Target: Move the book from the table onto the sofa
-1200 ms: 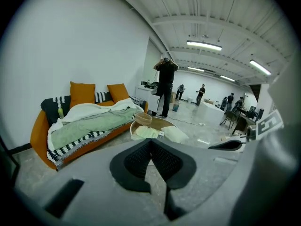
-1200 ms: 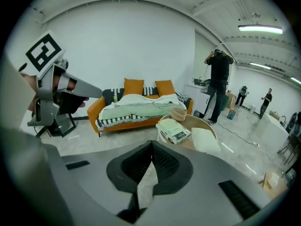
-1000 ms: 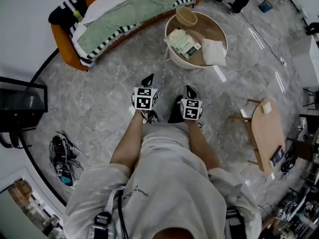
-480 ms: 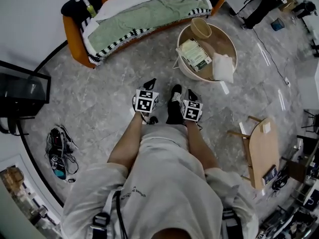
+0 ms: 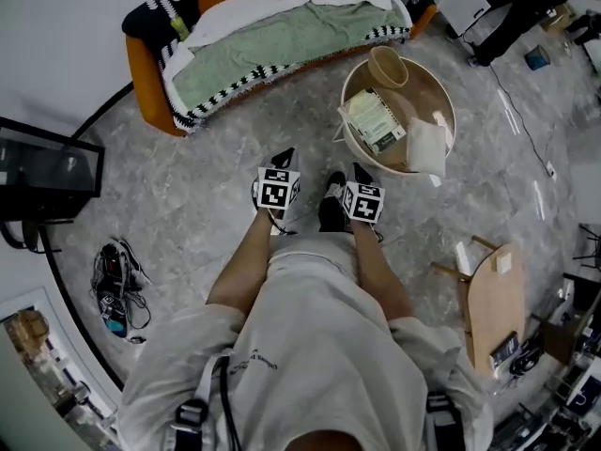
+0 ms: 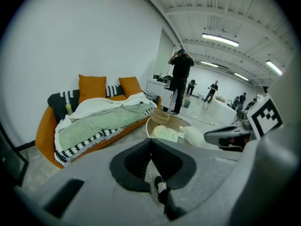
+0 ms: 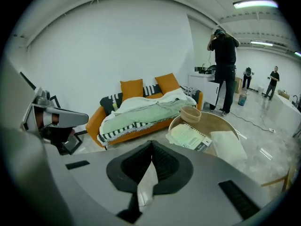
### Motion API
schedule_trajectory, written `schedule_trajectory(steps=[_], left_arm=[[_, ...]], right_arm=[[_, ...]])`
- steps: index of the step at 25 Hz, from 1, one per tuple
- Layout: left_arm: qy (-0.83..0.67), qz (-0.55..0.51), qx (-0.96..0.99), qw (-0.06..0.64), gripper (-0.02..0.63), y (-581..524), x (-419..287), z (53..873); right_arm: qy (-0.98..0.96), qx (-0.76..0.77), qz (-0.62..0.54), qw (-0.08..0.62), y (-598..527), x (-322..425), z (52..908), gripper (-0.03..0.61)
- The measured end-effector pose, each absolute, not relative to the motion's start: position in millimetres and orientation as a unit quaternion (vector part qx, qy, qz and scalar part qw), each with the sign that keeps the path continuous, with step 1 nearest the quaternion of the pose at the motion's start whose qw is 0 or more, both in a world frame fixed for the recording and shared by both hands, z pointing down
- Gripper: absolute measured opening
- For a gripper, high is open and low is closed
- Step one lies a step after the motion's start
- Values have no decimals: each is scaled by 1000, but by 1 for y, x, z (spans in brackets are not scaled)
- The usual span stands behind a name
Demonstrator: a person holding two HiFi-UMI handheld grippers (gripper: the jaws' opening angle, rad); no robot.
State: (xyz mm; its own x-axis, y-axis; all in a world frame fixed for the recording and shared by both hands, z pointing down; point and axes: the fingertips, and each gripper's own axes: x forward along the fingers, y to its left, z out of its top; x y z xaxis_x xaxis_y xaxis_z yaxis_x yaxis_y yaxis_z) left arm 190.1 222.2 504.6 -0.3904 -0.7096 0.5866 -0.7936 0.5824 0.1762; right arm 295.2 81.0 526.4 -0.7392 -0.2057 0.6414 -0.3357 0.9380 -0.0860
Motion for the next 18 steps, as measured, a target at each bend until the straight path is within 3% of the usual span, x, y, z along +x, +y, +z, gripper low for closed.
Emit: schedule_trajectory(steps=[18], left_arm=[[-843, 48, 411, 343, 9, 73, 115, 512]], right_arm=[[-923, -6, 45, 382, -28, 175, 550, 6]])
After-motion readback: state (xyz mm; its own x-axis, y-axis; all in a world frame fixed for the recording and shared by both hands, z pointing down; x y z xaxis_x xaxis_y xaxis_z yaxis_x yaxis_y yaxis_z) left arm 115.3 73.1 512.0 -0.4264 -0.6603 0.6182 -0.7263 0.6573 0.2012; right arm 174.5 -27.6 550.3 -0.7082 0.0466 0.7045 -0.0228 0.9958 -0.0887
